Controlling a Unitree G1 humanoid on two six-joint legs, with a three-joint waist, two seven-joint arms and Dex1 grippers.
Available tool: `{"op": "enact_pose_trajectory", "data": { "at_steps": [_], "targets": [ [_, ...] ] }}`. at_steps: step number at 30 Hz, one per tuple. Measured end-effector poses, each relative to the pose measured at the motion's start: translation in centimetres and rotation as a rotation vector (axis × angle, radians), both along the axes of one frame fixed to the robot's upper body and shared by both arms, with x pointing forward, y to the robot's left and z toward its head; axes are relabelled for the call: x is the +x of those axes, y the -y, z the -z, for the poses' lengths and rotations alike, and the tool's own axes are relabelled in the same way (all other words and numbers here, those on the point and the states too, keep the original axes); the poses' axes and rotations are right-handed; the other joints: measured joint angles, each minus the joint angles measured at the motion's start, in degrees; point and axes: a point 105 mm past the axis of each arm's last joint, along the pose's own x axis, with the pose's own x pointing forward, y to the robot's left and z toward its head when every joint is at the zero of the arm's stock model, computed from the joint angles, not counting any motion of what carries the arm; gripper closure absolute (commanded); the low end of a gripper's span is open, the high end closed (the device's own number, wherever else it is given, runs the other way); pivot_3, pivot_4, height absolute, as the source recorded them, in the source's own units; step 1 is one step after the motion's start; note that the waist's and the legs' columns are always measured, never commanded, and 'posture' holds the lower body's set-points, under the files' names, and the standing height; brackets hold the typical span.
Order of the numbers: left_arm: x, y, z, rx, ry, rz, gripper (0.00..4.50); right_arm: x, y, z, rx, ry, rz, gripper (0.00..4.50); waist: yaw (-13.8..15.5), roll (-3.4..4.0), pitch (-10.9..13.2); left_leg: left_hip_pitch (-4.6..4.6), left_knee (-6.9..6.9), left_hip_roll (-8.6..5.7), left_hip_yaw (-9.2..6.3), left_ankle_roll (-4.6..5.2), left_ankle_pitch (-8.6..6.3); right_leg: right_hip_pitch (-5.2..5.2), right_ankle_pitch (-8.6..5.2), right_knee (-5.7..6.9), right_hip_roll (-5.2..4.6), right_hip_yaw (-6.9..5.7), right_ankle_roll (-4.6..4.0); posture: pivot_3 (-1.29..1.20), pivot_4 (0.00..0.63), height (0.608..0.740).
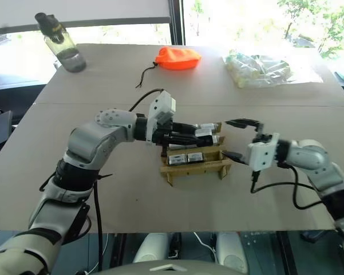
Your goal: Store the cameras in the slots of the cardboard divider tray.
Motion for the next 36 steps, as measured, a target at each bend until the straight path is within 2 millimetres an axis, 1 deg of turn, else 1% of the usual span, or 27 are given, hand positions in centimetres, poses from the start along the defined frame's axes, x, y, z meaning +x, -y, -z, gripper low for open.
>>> {"op": "enact_pose_trajectory", "data": {
  "at_steps": [2, 3, 4, 5, 7, 9, 11, 13, 16, 19, 23, 26, 32, 36],
  "targets": [
    [0.0, 0.0, 0.2, -0.003, -0.001, -0.006, 3.82, -0.9, 2.2, 0.6, 0.069, -0.228, 0.050, 0.00, 0.36, -0.01, 0.00, -0.01, 0.01, 0.00, -0.07, 0.02, -0.01, 0.05, 0.00, -0.03, 0.01, -0.07, 0.00, 0.00, 0.150, 0.726],
    [-0.1, 0.1, 0.5, -0.003, -0.004, -0.006, 3.82, -1.6, 3.5, 1.0, 0.127, -0.375, 0.066, 0.00, 0.39, -0.02, 0.00, 0.01, 0.01, 0.00, -0.07, 0.03, -0.02, 0.10, 0.00, -0.04, 0.00, -0.08, -0.01, 0.00, 0.150, 0.726],
    [-0.2, 0.2, 0.7, -0.003, -0.008, -0.005, 3.82, -2.1, 4.1, 1.4, 0.166, -0.467, 0.067, 0.00, 0.37, -0.02, 0.00, 0.02, 0.02, -0.01, -0.08, 0.04, -0.02, 0.12, 0.01, -0.05, 0.01, -0.08, -0.01, 0.00, 0.150, 0.726],
    [-0.2, 0.4, 0.8, -0.005, -0.011, -0.002, 3.82, -2.5, 4.4, 1.7, 0.191, -0.526, 0.062, 0.00, 0.34, -0.02, 0.00, 0.04, 0.02, -0.01, -0.07, 0.05, -0.03, 0.12, 0.01, -0.05, 0.02, -0.07, -0.01, 0.00, 0.150, 0.726],
    [-0.5, 1.3, 0.9, -0.034, -0.020, 0.001, 3.82, -3.8, 5.6, 2.6, 0.261, -0.708, 0.043, 0.00, 0.33, -0.03, 0.00, 0.05, 0.02, -0.01, -0.07, 0.08, -0.04, 0.13, 0.00, -0.05, 0.04, -0.05, -0.01, 0.00, 0.150, 0.726],
    [-1.0, 1.8, 1.1, -0.040, -0.017, 0.011, 3.82, -4.4, 6.4, 2.9, 0.325, -0.779, 0.030, 0.00, 0.21, -0.04, 0.01, 0.08, 0.02, 0.00, -0.05, 0.10, -0.05, 0.13, 0.00, -0.05, 0.09, 0.00, -0.01, 0.00, 0.150, 0.726],
    [-1.4, 1.9, 1.8, -0.020, -0.015, 0.014, 3.82, -5.0, 7.4, 2.6, 0.467, -0.809, -0.015, 0.00, 0.21, -0.03, 0.01, 0.10, 0.00, 0.01, -0.08, 0.09, -0.04, 0.13, 0.00, -0.04, 0.14, -0.01, -0.01, 0.00, 0.150, 0.726],
    [-1.3, 1.9, 2.1, 0.000, -0.003, 0.005, 3.82, -5.4, 7.6, 2.4, 0.533, -0.811, -0.058, 0.00, 0.31, -0.03, 0.01, 0.10, 0.00, 0.01, -0.10, 0.08, -0.04, 0.13, 0.00, -0.02, 0.15, -0.03, -0.01, 0.00, 0.150, 0.726],
    [-1.0, 1.5, 2.2, 0.022, 0.030, -0.013, 3.82, -6.1, 8.0, 2.0, 0.589, -0.820, -0.101, 0.00, 0.32, -0.01, 0.00, 0.09, 0.01, 0.01, -0.08, 0.09, -0.04, 0.13, 0.00, -0.03, 0.12, -0.01, -0.01, 0.00, 0.150, 0.726],
    [-0.9, 1.3, 2.5, 0.032, 0.031, -0.021, 3.82, -6.4, 8.2, 1.5, 0.639, -0.802, -0.121, 0.00, 0.31, 0.00, -0.01, 0.08, 0.01, 0.01, -0.06, 0.08, -0.04, 0.13, 0.00, -0.04, 0.11, 0.00, 0.00, 0.00, 0.150, 0.726],
    [-1.2, 1.5, 2.9, 0.040, 0.032, -0.007, 3.82, -6.7, 7.8, 1.3, 0.629, -0.784, -0.141, 0.00, 0.34, 0.00, -0.01, 0.08, 0.01, 0.00, -0.08, 0.07, -0.04, 0.13, 0.00, -0.04, 0.11, -0.01, 0.00, 0.00, 0.150, 0.726],
    [-1.2, 1.7, 3.3, 0.058, 0.044, -0.001, 3.82, -7.0, 7.9, 1.5, 0.593, -0.750, -0.131, 0.00, 0.45, -0.01, -0.01, 0.07, 0.01, -0.01, -0.08, 0.07, -0.04, 0.13, 0.00, -0.04, 0.11, -0.02, 0.00, 0.00, 0.150, 0.726],
    [-0.9, 1.8, 4.1, 0.094, 0.060, -0.013, 3.82, -7.0, 7.4, 1.9, 0.517, -0.687, -0.139, 0.00, 0.33, 0.00, -0.01, 0.10, 0.01, -0.01, -0.07, 0.07, -0.04, 0.13, 0.00, -0.03, 0.12, 0.00, 0.00, 0.00, 0.150, 0.726],
    [-0.1, 2.4, 4.2, 0.103, 0.055, -0.048, 3.82, -6.7, 6.8, 2.0, 0.521, -0.666, -0.151, 0.00, 0.37, -0.02, -0.01, 0.09, 0.05, -0.02, -0.07, 0.07, -0.03, 0.15, 0.00, -0.02, 0.12, -0.02, 0.01, 0.00, 0.150, 0.726]
  ]
}}
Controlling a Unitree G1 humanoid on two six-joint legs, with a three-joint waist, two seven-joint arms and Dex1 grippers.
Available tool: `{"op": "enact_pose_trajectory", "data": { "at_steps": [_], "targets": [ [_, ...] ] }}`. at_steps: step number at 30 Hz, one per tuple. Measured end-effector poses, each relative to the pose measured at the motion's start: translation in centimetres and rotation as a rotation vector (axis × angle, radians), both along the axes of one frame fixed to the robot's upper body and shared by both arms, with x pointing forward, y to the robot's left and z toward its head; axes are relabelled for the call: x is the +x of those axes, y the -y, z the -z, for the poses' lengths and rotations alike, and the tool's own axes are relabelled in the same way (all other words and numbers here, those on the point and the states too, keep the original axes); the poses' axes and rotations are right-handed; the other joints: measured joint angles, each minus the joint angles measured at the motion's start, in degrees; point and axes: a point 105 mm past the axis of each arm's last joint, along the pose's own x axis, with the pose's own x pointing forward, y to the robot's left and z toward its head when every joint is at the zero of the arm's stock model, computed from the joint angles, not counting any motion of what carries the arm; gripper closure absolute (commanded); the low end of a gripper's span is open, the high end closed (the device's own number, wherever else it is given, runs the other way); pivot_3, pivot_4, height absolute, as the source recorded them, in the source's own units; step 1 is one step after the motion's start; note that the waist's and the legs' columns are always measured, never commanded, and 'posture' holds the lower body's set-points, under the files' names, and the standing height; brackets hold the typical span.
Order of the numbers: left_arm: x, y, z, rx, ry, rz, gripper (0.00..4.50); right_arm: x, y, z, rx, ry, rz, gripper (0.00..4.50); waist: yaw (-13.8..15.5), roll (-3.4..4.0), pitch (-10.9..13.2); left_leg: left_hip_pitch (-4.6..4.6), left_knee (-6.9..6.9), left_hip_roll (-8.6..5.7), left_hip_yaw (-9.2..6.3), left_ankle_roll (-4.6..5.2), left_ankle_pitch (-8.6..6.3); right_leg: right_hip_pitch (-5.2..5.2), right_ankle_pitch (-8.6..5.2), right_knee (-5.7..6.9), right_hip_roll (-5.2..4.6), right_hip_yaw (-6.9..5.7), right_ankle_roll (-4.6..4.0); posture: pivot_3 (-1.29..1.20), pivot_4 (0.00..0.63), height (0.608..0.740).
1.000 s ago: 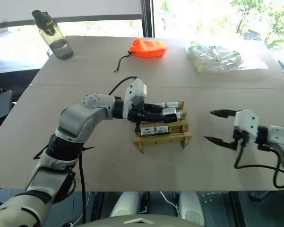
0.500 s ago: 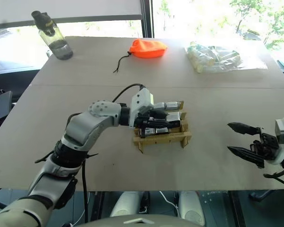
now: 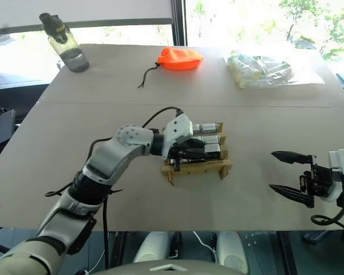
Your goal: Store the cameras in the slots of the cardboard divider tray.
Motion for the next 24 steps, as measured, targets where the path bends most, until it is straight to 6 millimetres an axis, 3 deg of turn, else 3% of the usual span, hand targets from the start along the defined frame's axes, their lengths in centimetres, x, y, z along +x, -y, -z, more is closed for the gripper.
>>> {"op": "enact_pose_trajectory", "data": {
  "at_steps": [9, 21, 24],
  "targets": [
    [0.9, 0.1, 0.6, 0.043, 0.024, -0.012, 3.82, -0.1, -0.5, 0.1, -0.009, 0.017, -0.004, 0.00, -0.02, 0.02, -0.01, 0.00, 0.00, 0.01, 0.01, 0.00, 0.00, 0.00, 0.00, 0.00, 0.00, 0.00, 0.00, 0.00, 0.150, 0.726],
    [0.3, 0.3, 0.9, 0.062, 0.051, 0.022, 3.82, -0.3, -0.9, -0.3, -0.016, 0.033, -0.012, 0.00, -0.01, 0.03, -0.03, 0.02, 0.00, 0.01, 0.00, 0.00, 0.00, 0.01, 0.00, 0.01, 0.00, 0.01, 0.00, 0.00, 0.150, 0.726],
    [-0.1, 0.2, 1.9, 0.079, 0.014, 0.024, 3.82, -0.2, -1.0, -0.2, -0.010, 0.038, -0.013, 0.00, -0.03, 0.03, -0.02, 0.00, 0.00, 0.01, -0.01, 0.00, 0.00, 0.00, 0.00, 0.01, 0.01, 0.00, 0.00, 0.00, 0.150, 0.726]
  ]
}}
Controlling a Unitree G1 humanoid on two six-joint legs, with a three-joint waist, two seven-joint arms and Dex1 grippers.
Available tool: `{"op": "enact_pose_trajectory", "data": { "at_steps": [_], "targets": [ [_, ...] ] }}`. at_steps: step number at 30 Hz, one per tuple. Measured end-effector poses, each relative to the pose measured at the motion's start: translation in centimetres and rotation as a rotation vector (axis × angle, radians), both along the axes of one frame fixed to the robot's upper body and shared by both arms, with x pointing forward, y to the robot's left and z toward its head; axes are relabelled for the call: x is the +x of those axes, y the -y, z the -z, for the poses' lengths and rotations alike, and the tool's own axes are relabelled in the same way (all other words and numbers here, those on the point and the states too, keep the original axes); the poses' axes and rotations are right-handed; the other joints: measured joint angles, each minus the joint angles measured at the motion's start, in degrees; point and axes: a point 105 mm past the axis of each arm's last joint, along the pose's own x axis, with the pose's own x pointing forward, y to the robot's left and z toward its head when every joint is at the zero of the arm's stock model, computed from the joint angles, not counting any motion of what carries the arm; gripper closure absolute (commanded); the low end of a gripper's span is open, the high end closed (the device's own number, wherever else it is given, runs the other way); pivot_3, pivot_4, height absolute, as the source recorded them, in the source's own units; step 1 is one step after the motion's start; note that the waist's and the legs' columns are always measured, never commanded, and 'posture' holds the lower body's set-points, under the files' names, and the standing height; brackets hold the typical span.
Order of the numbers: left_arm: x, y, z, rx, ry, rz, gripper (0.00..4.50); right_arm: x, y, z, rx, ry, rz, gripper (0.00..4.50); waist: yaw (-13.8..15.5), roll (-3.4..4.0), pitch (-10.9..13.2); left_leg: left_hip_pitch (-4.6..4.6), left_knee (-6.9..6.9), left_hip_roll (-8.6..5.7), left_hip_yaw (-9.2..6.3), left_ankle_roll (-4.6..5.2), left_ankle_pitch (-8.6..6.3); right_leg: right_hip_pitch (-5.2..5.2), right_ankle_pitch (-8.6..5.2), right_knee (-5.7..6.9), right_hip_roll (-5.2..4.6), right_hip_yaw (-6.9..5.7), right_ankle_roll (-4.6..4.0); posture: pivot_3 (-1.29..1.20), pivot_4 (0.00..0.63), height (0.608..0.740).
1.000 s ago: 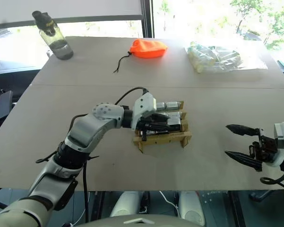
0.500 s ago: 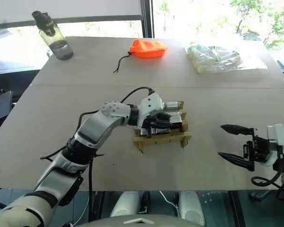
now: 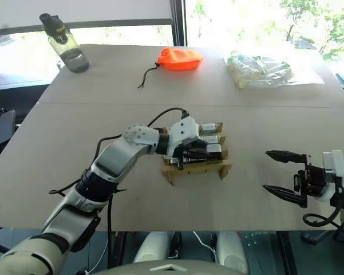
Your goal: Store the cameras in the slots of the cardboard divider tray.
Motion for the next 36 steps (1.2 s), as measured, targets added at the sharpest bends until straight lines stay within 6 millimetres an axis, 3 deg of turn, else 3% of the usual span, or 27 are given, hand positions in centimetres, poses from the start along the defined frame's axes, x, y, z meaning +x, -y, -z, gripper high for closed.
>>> {"op": "enact_pose_trajectory", "data": {
  "at_steps": [7, 8, 12, 14, 20, 24, 26, 29, 36],
  "targets": [
    [0.0, 0.1, 0.1, 0.014, 0.015, -0.004, 3.82, 0.3, 0.2, -0.2, -0.004, 0.013, 0.011, 0.00, 0.00, 0.01, -0.01, 0.01, 0.00, 0.00, 0.02, 0.00, 0.00, 0.00, 0.00, -0.01, 0.00, 0.01, 0.00, 0.00, 0.150, 0.726],
    [-0.1, 0.1, 0.1, 0.011, 0.008, -0.002, 2.79, 0.3, 0.2, -0.2, -0.006, 0.012, 0.014, 0.00, 0.01, 0.01, -0.01, 0.01, 0.00, 0.00, 0.01, 0.00, 0.00, 0.00, 0.00, 0.00, 0.00, 0.00, 0.00, 0.00, 0.150, 0.726],
    [-0.6, 0.1, 0.5, 0.015, -0.025, 0.018, 1.40, 0.3, 0.3, -0.2, -0.005, 0.012, 0.016, 0.00, 0.00, 0.02, -0.01, 0.01, 0.00, 0.00, 0.01, 0.00, 0.00, 0.00, 0.00, 0.00, 0.00, 0.01, 0.00, 0.00, 0.150, 0.726],
    [-0.5, 0.3, 0.4, 0.001, -0.038, 0.004, 0.49, 0.3, 0.3, -0.2, -0.003, 0.005, 0.016, 0.00, 0.01, 0.01, -0.01, 0.00, 0.00, 0.00, 0.01, 0.00, 0.00, 0.00, 0.00, 0.00, -0.02, 0.01, 0.00, 0.00, 0.150, 0.726],
    [-0.3, -0.1, -0.5, -0.039, -0.049, -0.024, 0.49, 0.3, 0.1, -0.2, 0.000, -0.011, 0.006, 0.00, -0.02, 0.01, -0.01, 0.01, 0.01, 0.00, -0.01, 0.00, 0.00, 0.00, 0.00, 0.01, -0.02, 0.01, 0.00, 0.00, 0.150, 0.726],
    [0.0, -1.3, -2.8, -0.184, 0.018, -0.069, 0.49, 0.2, -0.2, -0.4, -0.005, -0.012, -0.007, 0.00, -0.11, 0.03, -0.01, 0.01, 0.00, 0.04, 0.00, 0.00, 0.00, -0.01, 0.00, 0.00, -0.03, 0.02, -0.01, 0.00, 0.150, 0.726],
    [0.5, -3.1, -3.1, -0.253, 0.063, -0.152, 0.49, 0.3, -0.2, -0.3, -0.010, -0.038, 0.001, 0.00, -0.11, 0.03, -0.02, 0.03, -0.01, 0.04, 0.01, 0.00, 0.00, 0.00, 0.01, 0.01, -0.05, 0.03, -0.01, 0.00, 0.150, 0.726],
    [0.8, -5.8, -1.9, -0.271, 0.055, -0.263, 0.49, 0.5, -0.1, 0.1, -0.025, -0.064, 0.019, 0.00, -0.04, 0.03, -0.02, 0.01, 0.00, 0.04, 0.00, 0.00, 0.00, 0.00, 0.01, 0.01, -0.06, -0.01, -0.01, 0.00, 0.150, 0.726],
    [-1.6, -14.3, 2.0, -0.184, 0.011, -0.468, 0.49, 1.8, 1.2, 0.9, -0.055, -0.110, 0.108, 0.00, -0.10, 0.06, -0.04, 0.09, -0.04, 0.04, 0.08, 0.01, -0.01, 0.01, 0.00, 0.00, -0.13, 0.02, -0.02, 0.00, 0.150, 0.726]
  ]
}}
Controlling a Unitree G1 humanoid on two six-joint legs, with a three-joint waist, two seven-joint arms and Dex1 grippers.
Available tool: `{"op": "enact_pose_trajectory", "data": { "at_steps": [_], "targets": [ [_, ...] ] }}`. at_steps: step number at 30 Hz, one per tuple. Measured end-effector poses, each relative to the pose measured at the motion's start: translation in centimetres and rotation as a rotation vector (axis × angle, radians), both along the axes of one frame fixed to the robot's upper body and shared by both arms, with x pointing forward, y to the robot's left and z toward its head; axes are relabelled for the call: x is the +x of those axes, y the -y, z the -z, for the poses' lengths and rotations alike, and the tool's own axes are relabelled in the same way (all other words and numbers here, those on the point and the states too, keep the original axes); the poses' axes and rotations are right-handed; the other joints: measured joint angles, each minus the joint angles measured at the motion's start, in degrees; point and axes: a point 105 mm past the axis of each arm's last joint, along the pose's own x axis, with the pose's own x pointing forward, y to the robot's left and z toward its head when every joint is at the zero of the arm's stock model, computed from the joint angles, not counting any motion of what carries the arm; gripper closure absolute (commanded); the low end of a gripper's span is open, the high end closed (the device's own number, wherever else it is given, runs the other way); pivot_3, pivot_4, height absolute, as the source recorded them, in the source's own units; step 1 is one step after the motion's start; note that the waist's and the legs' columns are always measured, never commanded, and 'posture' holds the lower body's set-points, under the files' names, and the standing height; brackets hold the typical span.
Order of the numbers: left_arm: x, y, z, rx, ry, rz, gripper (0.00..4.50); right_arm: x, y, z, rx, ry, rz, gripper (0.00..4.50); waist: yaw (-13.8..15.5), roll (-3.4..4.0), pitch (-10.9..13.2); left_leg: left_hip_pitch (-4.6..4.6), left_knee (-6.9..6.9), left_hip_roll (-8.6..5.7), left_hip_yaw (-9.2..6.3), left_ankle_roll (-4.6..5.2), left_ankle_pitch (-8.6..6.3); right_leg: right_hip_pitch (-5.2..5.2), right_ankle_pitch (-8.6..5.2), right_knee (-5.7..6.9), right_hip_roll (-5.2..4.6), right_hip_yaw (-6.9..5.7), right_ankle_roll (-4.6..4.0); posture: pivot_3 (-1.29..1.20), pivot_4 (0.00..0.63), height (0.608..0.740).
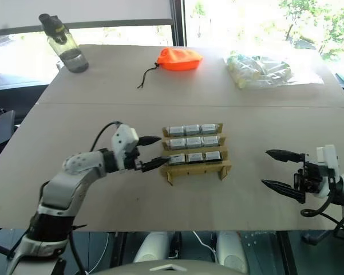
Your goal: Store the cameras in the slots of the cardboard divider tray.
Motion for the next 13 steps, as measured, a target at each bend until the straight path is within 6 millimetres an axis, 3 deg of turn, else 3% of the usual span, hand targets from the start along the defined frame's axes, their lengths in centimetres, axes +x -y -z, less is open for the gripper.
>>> {"op": "enact_pose_trajectory", "data": {
  "at_steps": [6, 13],
  "targets": [
    [-2.1, -4.2, 3.5, -0.082, -0.018, -0.137, 0.49, 1.5, 2.0, 1.4, -0.011, 0.007, 0.081, 0.00, 0.24, -0.03, -0.01, -0.03, 0.00, 0.00, -0.05, 0.26, -0.15, 0.01, 0.00, -0.01, -0.02, -0.12, -0.02, 0.00, 0.150, 0.726],
    [-2.3, -4.9, 3.9, -0.080, 0.054, -0.150, 0.49, 2.0, 3.6, 3.0, -0.039, -0.001, 0.142, 0.00, 0.02, 0.05, -0.05, 0.02, -0.02, 0.00, 0.01, 0.27, -0.16, 0.02, 0.01, 0.01, -0.03, -0.11, -0.02, 0.00, 0.150, 0.726]
  ]
}}
